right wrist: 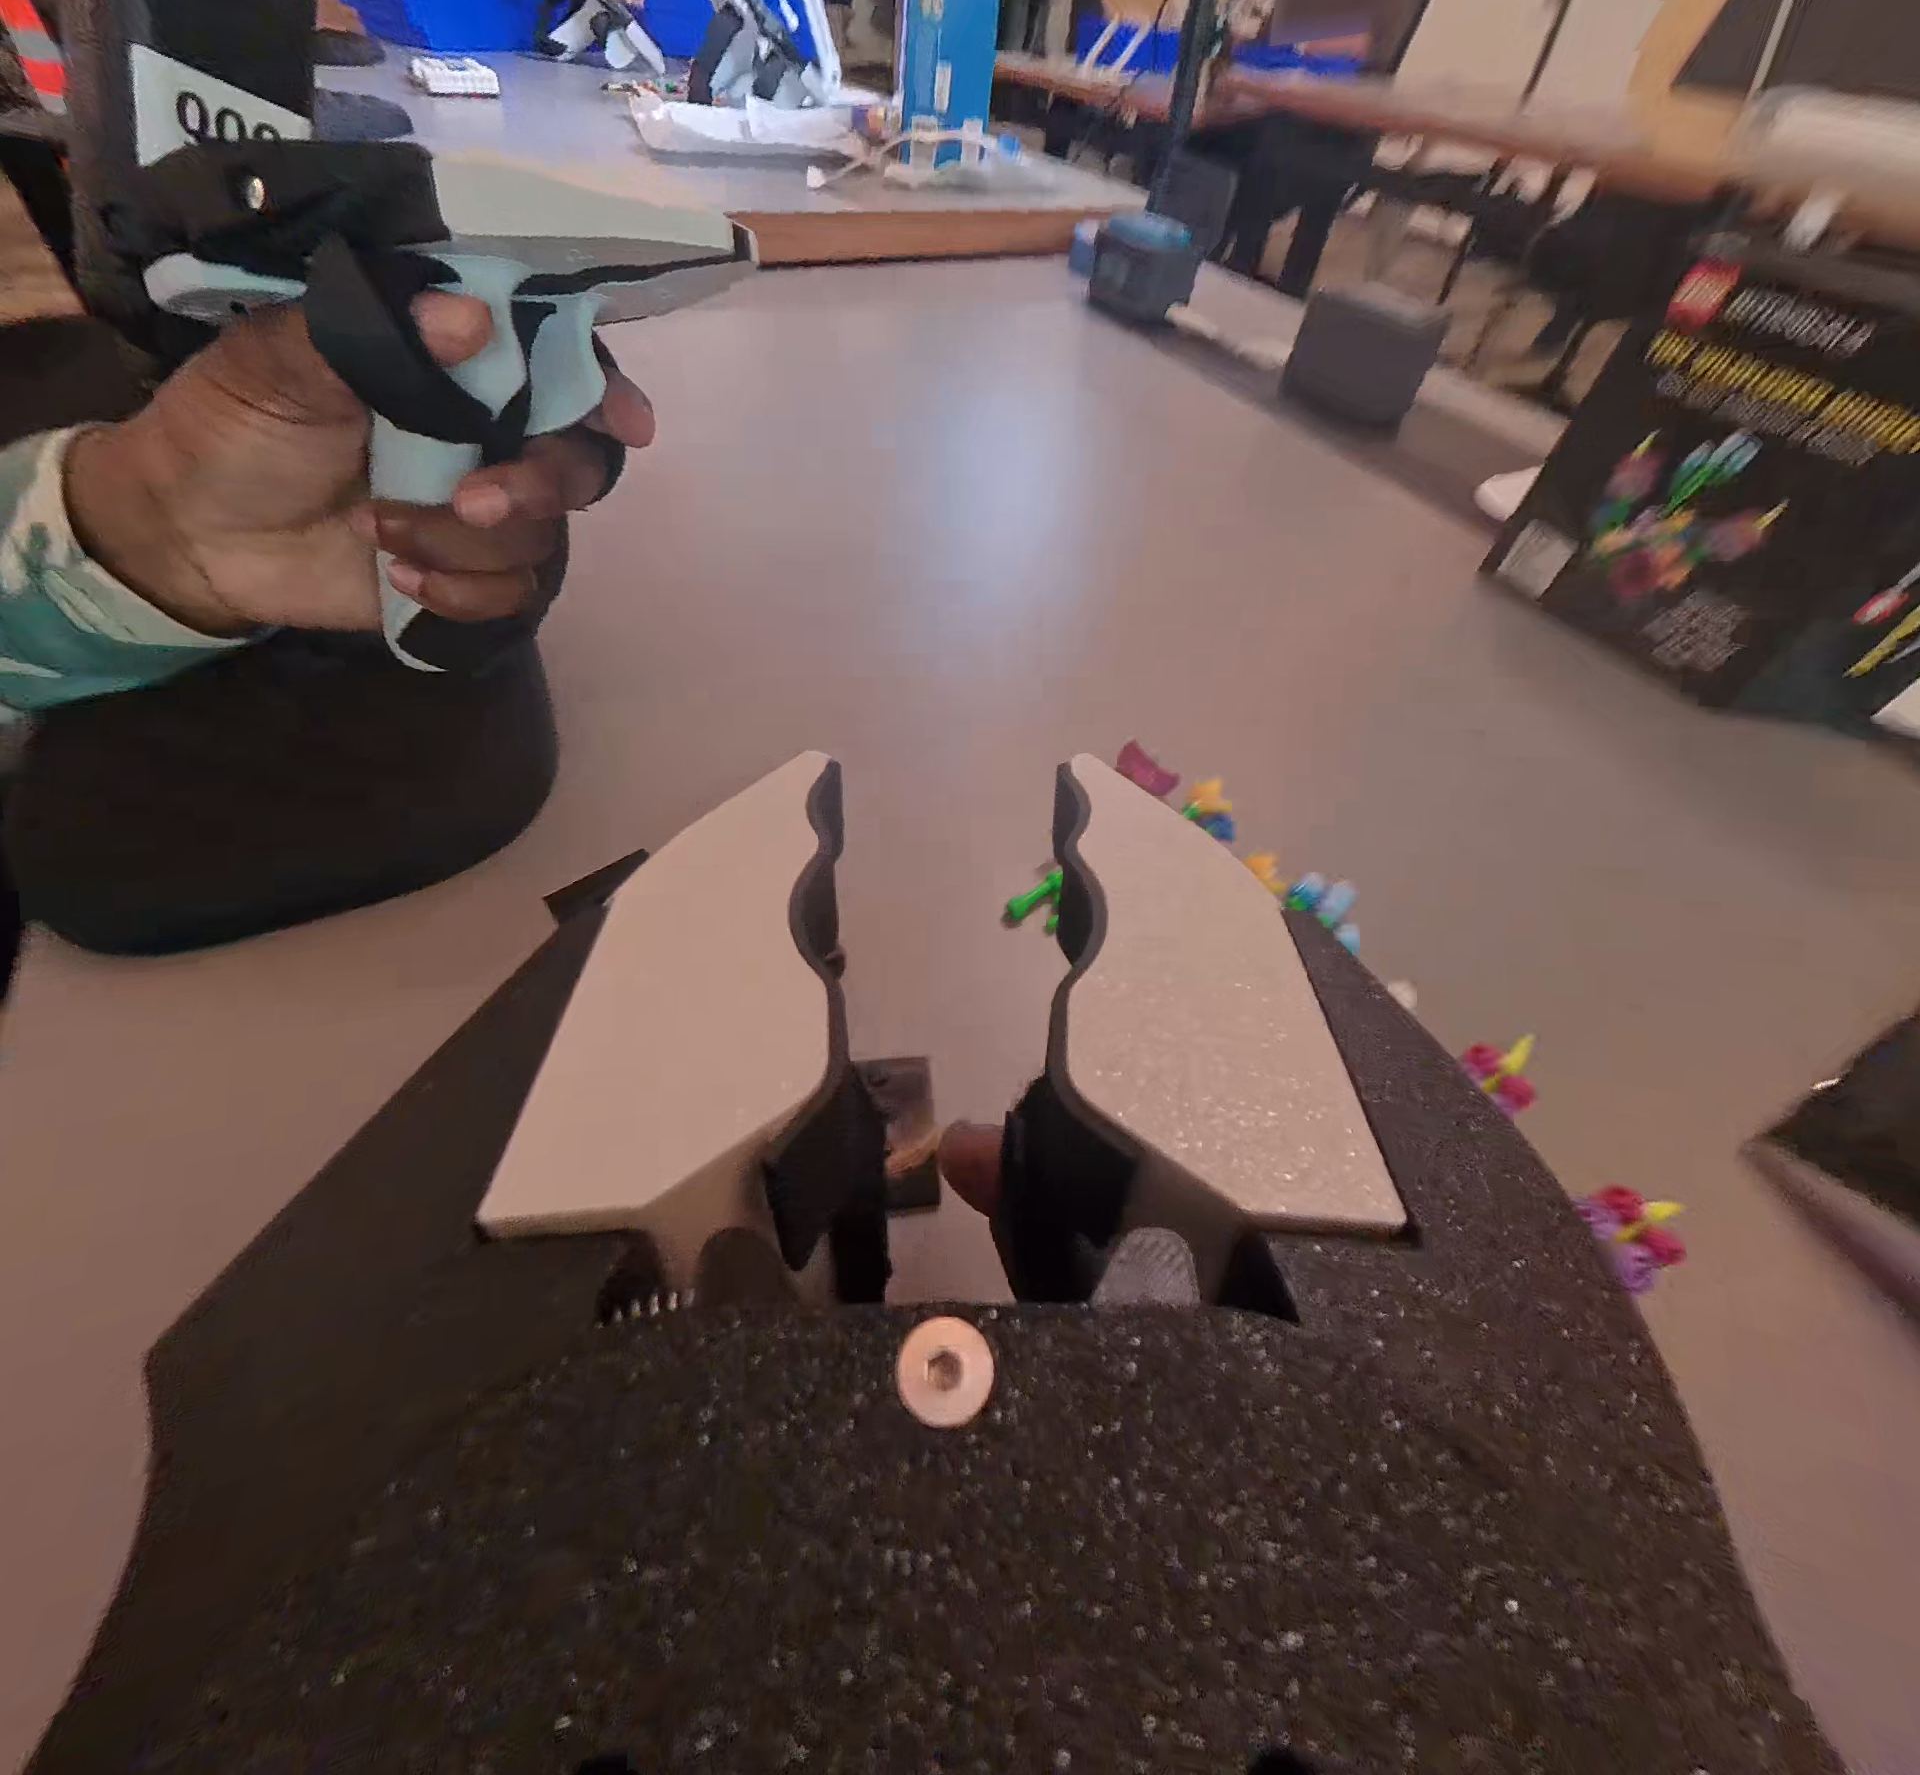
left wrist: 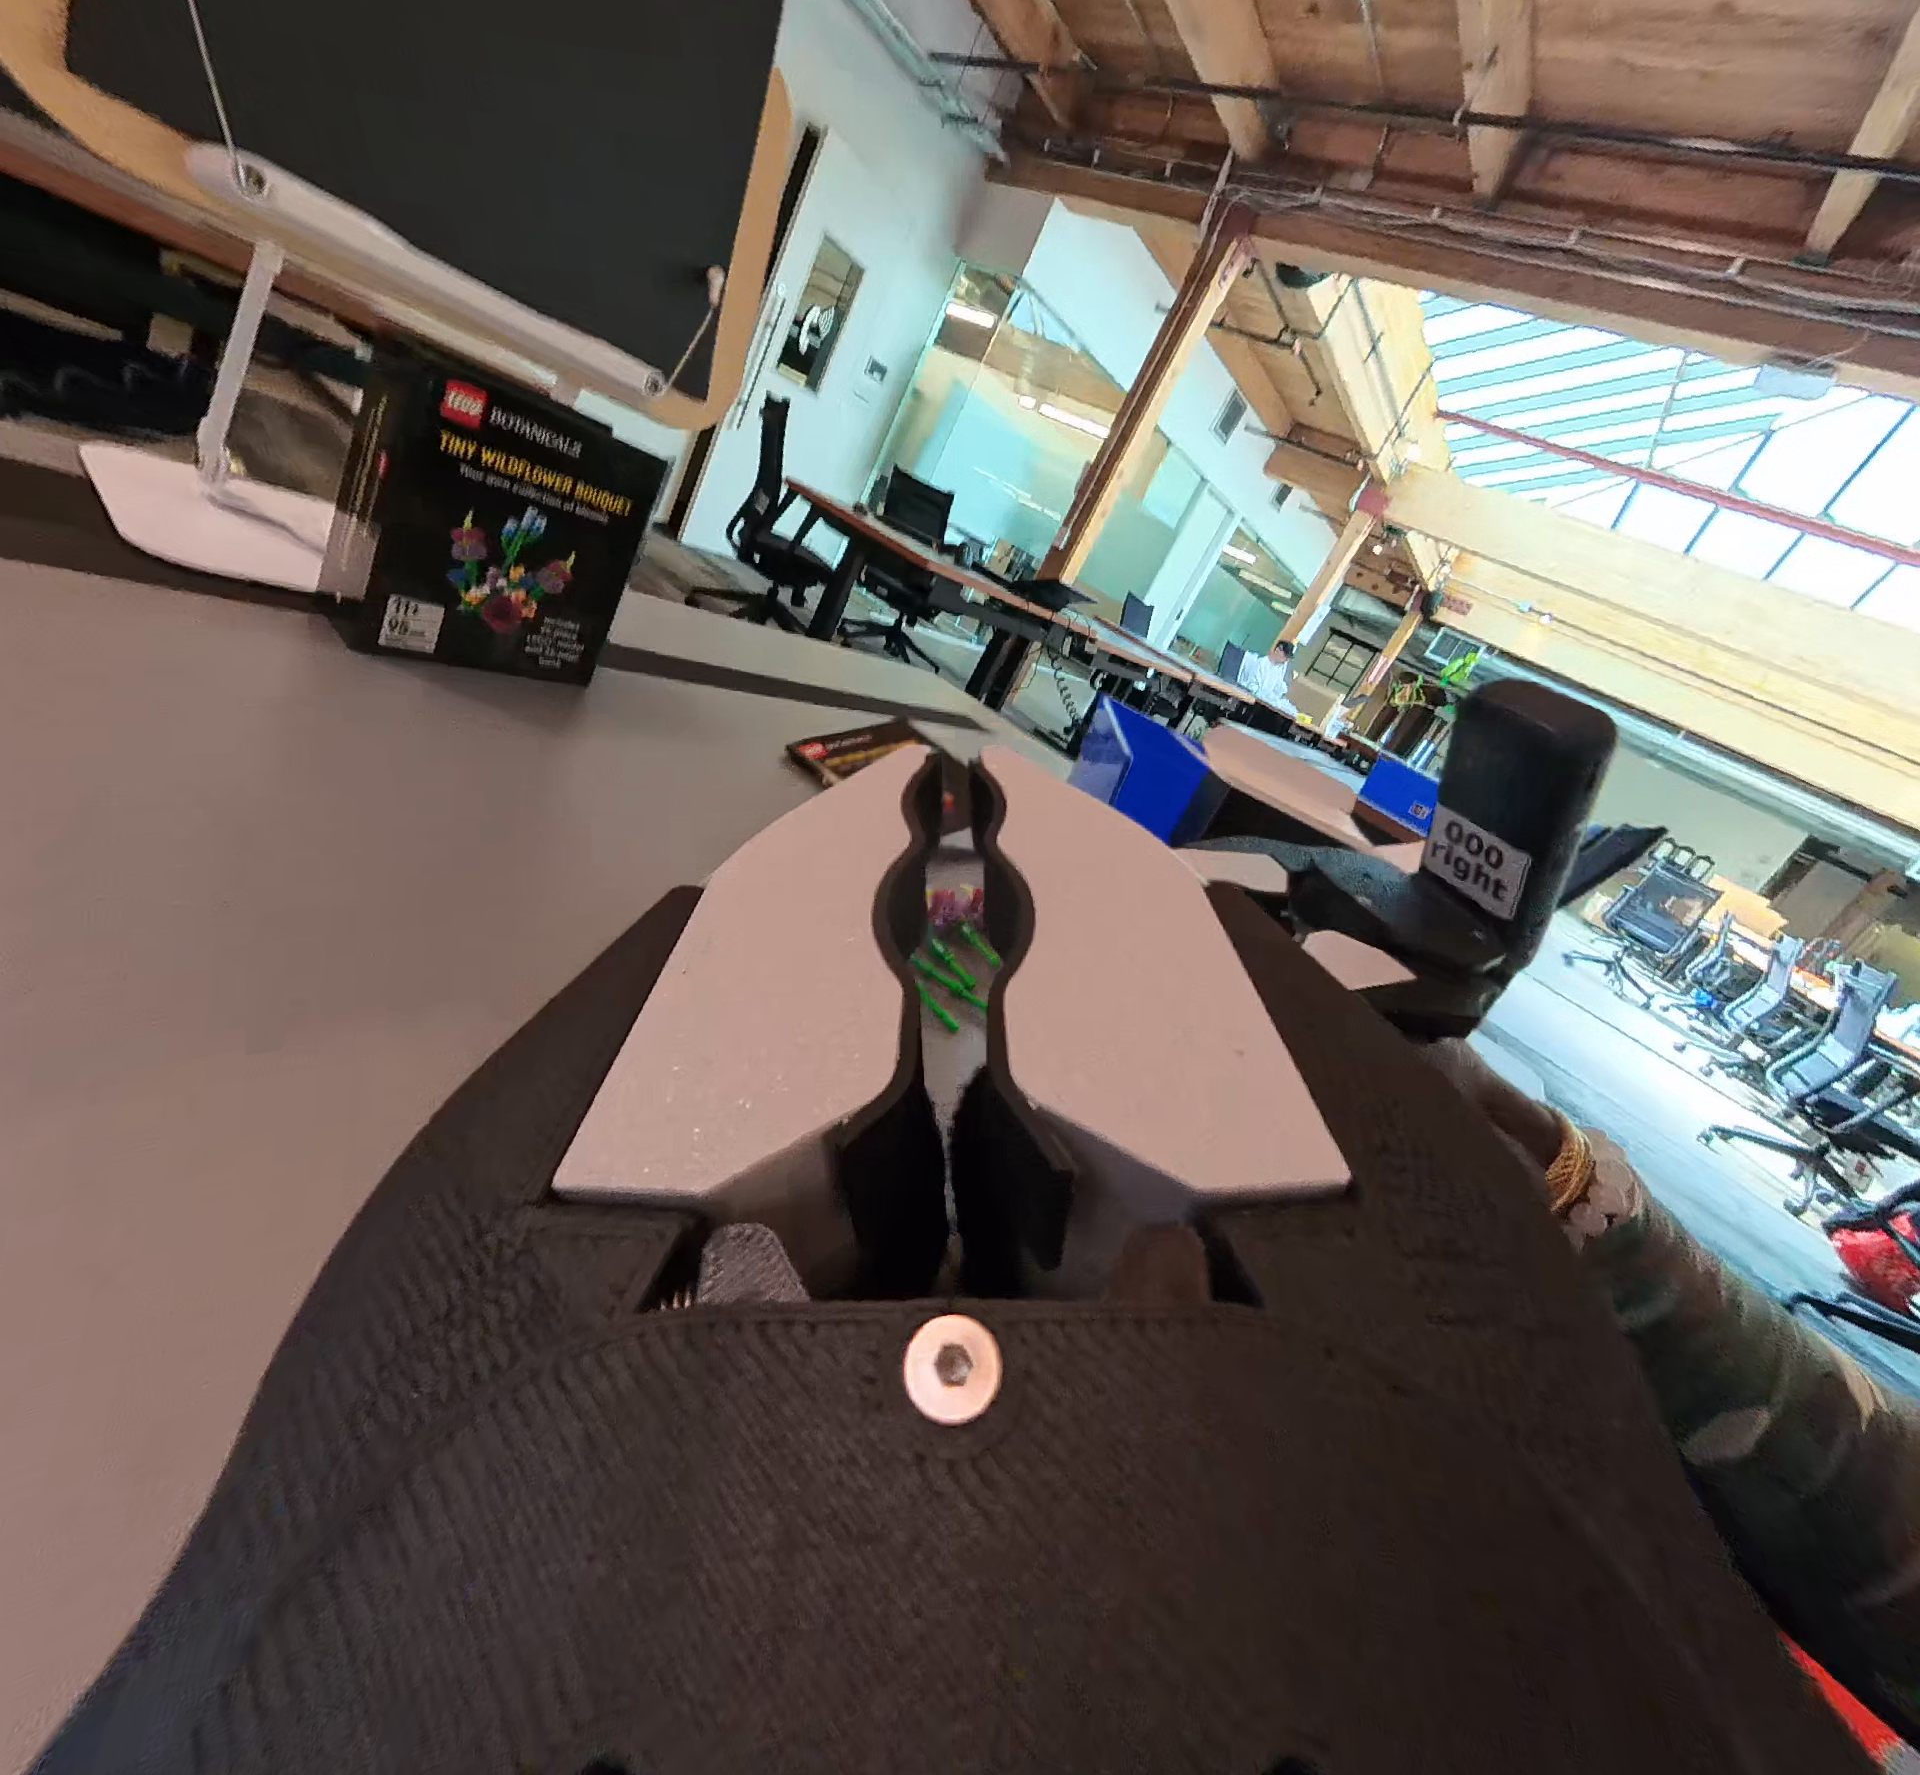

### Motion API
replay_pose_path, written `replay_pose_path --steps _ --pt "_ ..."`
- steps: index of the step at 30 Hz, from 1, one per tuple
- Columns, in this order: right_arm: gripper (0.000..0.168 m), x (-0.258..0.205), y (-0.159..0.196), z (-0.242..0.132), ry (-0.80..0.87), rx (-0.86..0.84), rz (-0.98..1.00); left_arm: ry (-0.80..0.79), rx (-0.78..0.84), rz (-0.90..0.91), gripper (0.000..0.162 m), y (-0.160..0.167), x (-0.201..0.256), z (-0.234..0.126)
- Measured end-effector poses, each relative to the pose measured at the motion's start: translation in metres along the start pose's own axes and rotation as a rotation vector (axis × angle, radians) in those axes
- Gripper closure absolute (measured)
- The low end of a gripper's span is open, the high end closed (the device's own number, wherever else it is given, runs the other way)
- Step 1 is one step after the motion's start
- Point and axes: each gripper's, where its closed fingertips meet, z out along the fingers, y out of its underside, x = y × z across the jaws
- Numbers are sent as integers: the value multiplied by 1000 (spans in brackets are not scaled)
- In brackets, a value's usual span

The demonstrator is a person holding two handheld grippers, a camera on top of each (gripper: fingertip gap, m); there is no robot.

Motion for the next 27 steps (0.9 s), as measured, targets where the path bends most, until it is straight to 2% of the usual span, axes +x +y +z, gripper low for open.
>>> replay_pose_path --steps 3,9,15,17,27 --pt "123 -3 12 7 -63 -78 59 -27 -46 -15 155 7 -5 1" --pt "119 -33 37 -1 -255 -289 -48 -21 -67 22 154 10 -2 2" --pt "138 -26 53 9 -185 -356 -142 35 -137 50 152 23 9 7" --pt "139 -24 62 13 -184 -403 -127 42 -156 68 152 26 11 8" --pt "119 -44 67 24 -414 -523 -176 55 -185 64 150 31 13 9"
